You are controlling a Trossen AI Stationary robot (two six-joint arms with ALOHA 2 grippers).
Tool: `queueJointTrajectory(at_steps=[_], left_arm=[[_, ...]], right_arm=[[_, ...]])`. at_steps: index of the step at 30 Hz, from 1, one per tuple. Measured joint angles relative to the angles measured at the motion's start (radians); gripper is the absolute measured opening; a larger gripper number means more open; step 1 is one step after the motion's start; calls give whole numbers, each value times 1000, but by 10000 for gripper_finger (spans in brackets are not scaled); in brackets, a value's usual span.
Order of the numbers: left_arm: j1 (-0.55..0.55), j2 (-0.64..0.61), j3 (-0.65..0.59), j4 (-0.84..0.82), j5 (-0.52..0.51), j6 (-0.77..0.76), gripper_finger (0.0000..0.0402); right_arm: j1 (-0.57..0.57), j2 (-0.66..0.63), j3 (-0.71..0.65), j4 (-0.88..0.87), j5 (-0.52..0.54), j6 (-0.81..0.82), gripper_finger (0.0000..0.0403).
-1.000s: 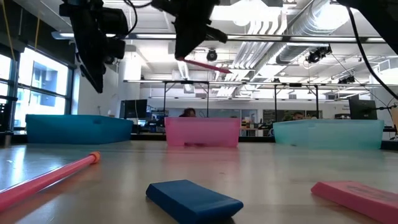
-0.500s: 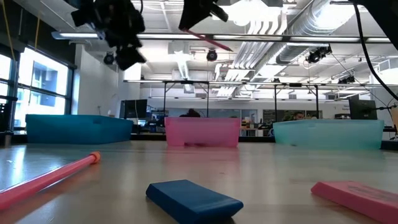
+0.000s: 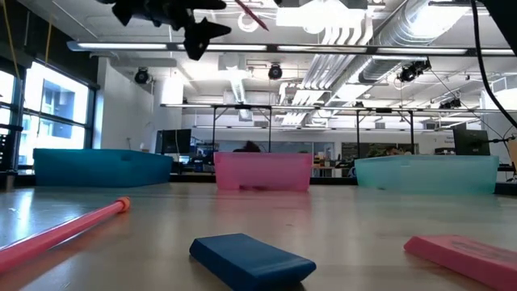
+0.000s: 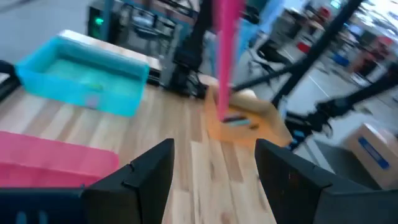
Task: Sort crayons/erasers/pens/pencils in bins
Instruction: Put the pink pencil into the blue bin
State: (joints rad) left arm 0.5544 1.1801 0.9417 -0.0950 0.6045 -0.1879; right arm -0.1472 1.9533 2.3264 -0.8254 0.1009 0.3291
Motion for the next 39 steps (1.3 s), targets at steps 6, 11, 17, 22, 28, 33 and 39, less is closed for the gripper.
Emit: queueJointTrajectory(at_steps=[6, 11, 17, 22, 28, 33, 39], left_arm=[[-39, 0, 0, 88, -59, -73, 213], [-69, 0, 0, 172, -66, -116, 213], [-81, 0, 0, 235, -116, -150, 211], [-84, 1, 0, 225, -128, -152, 178], [-84, 1, 0, 201, -129, -152, 107], [-84, 1, 0, 191, -132, -150, 42], [-92, 0, 0, 184, -179, -149, 10]], right_arm=[[-10, -1, 0, 102, -72, -42, 7], [-16, -1, 0, 147, -95, -51, 7], [-17, -1, 0, 196, -138, -66, 7], [-17, 1, 0, 192, -140, -86, 7], [-17, 1, -1, 162, -139, -102, 7], [-17, 1, -1, 162, -140, -102, 7], [-17, 2, -2, 159, -136, -106, 7]])
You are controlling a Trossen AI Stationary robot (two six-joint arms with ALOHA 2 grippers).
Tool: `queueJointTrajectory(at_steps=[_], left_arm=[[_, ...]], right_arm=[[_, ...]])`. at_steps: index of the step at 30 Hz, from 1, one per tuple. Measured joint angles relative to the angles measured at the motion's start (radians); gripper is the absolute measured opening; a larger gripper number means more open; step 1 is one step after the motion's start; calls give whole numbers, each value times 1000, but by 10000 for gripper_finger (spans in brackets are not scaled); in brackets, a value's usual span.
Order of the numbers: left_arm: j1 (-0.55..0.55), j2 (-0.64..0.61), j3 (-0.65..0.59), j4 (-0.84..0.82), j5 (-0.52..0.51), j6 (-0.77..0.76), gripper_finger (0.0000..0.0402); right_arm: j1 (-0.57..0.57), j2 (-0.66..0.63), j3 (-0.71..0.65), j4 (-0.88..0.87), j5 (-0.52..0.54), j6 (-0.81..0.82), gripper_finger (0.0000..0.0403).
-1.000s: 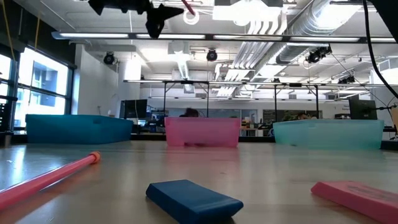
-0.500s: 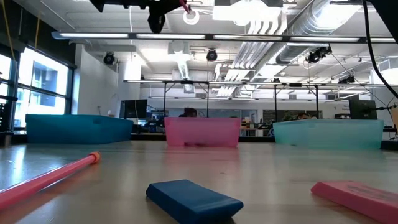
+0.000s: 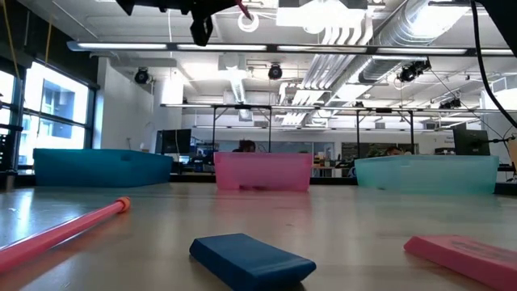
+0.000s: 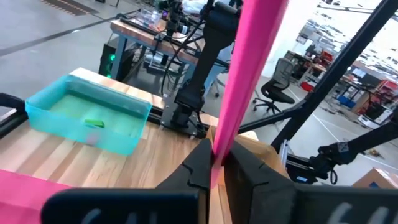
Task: Sort crayons/erasers/pens/pencils in bins
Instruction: Put the pink pencil into the blue bin
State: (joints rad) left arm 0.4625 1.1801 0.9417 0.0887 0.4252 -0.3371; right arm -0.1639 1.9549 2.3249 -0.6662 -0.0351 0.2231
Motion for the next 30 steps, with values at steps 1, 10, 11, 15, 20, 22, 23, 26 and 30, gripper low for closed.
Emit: queueJointTrajectory(at_steps=[1, 10, 11, 15, 20, 22, 23, 26, 30], left_arm=[[0, 0, 0, 0, 0, 0, 14], [-1, 0, 0, -101, -55, 0, 15], [0, 0, 0, -115, -62, 1, 13], [0, 0, 0, -142, -105, -1, 13], [2, 0, 0, -196, -133, -1, 16], [3, 0, 0, -244, -178, -1, 16], [2, 0, 0, -275, -207, -1, 16], [3, 0, 0, -372, -311, -11, 16], [15, 0, 0, -523, -447, -42, 16]], right_arm=[[0, 0, 0, 0, 0, 0, 7], [-1, 1, 0, -71, 25, 0, 26], [-3, 1, 0, -84, 38, 0, 34], [-13, 1, 0, -115, 73, -4, 79], [-31, 1, 0, -149, 85, -8, 129], [-39, 0, 0, -169, 85, -8, 143], [-43, 0, 0, -184, 86, -8, 149], [-54, 0, 0, -245, 86, -8, 161], [-60, 0, 0, -339, 88, -24, 167]])
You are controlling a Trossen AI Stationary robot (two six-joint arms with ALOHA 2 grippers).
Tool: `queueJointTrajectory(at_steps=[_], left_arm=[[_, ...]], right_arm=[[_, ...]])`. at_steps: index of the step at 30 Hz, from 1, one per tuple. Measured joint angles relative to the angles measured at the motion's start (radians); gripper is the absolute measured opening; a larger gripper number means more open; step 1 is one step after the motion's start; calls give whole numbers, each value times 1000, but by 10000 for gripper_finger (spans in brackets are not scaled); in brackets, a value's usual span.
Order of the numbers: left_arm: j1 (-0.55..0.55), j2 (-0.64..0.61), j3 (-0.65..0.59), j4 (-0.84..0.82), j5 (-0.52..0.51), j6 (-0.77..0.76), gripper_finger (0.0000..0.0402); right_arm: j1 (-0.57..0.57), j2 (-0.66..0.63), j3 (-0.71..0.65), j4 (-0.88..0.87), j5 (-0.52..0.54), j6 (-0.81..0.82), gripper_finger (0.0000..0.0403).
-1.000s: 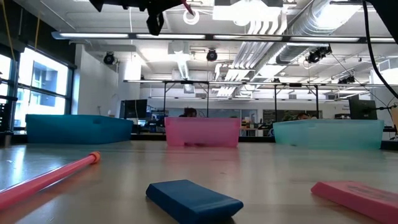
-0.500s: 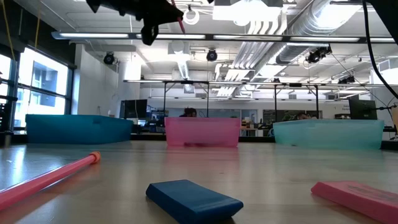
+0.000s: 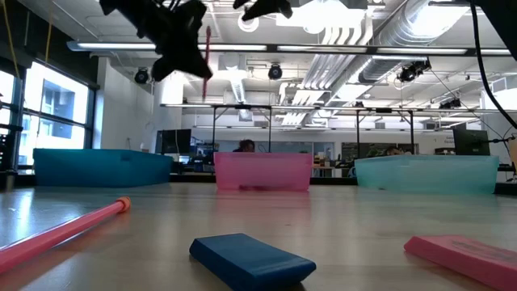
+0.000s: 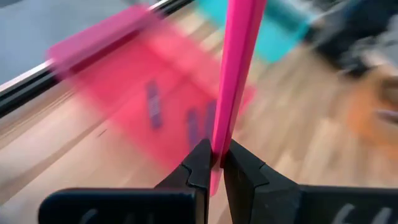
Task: Sort crayons/erasers/pens/pencils in bins
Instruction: Put the pink pencil into the blue bin
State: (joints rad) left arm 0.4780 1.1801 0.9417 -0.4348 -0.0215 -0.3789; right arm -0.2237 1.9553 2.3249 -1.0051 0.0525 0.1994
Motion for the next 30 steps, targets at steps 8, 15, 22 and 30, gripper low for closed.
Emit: queueJointTrajectory(at_steps=[8, 15, 22, 30], left_arm=[[100, -15, 0, -193, -63, -22, 16], [211, -75, 1, -385, -167, -36, 16], [286, -53, 1, -579, -200, -33, 17], [346, 41, 1, -624, -132, 20, 17]], right_arm=[[1, 0, 0, -89, 0, -2, 167], [1, 0, 0, -121, 0, -3, 167], [1, 12, 0, -121, 0, -1, 167], [2, 47, 0, -127, 3, 5, 167]])
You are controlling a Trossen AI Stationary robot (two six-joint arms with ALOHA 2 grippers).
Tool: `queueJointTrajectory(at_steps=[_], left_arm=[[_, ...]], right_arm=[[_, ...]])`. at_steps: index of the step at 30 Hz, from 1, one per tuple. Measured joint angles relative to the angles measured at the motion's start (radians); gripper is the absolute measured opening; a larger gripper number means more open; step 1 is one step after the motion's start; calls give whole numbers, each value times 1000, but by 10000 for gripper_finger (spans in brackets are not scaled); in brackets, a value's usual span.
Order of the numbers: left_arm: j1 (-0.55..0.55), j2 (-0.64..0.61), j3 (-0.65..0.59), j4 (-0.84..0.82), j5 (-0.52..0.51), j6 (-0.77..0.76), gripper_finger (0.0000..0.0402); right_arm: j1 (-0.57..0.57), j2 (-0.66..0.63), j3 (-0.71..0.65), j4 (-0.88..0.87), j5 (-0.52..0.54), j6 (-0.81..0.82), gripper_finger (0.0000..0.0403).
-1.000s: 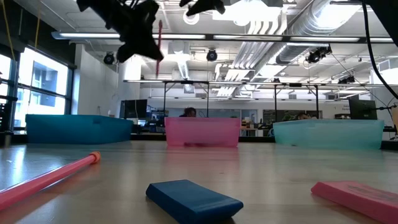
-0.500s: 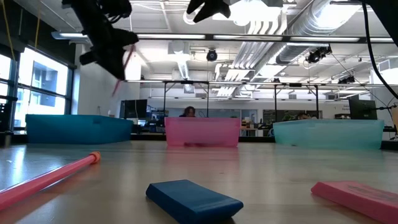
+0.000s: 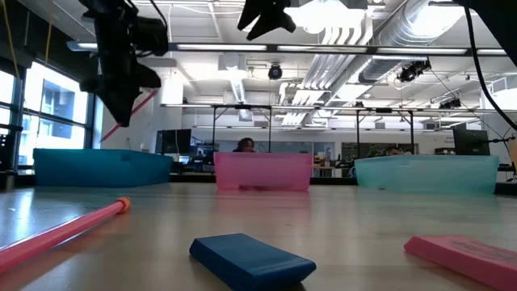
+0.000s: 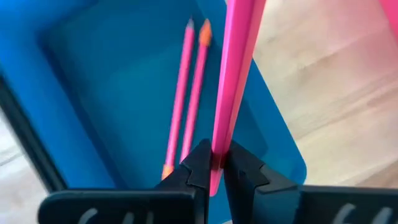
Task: Sort crayons/erasers/pens/pencils in bins
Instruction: Put the pink pencil into the blue bin
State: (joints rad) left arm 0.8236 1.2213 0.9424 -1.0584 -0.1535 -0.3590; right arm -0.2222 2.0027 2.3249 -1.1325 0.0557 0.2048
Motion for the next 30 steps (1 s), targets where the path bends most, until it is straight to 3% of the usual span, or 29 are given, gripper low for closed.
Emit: queueJointTrajectory(at_steps=[10, 22, 30], left_arm=[[92, 140, 0, -33, 52, 83, 17], [110, 214, 0, -56, 66, 127, 18], [133, 247, 0, -56, 60, 147, 53]], right_arm=[[13, 11, 0, -32, -2, 22, 167], [51, 11, 0, -42, -3, 22, 167], [85, 11, 0, -78, 3, 25, 167]])
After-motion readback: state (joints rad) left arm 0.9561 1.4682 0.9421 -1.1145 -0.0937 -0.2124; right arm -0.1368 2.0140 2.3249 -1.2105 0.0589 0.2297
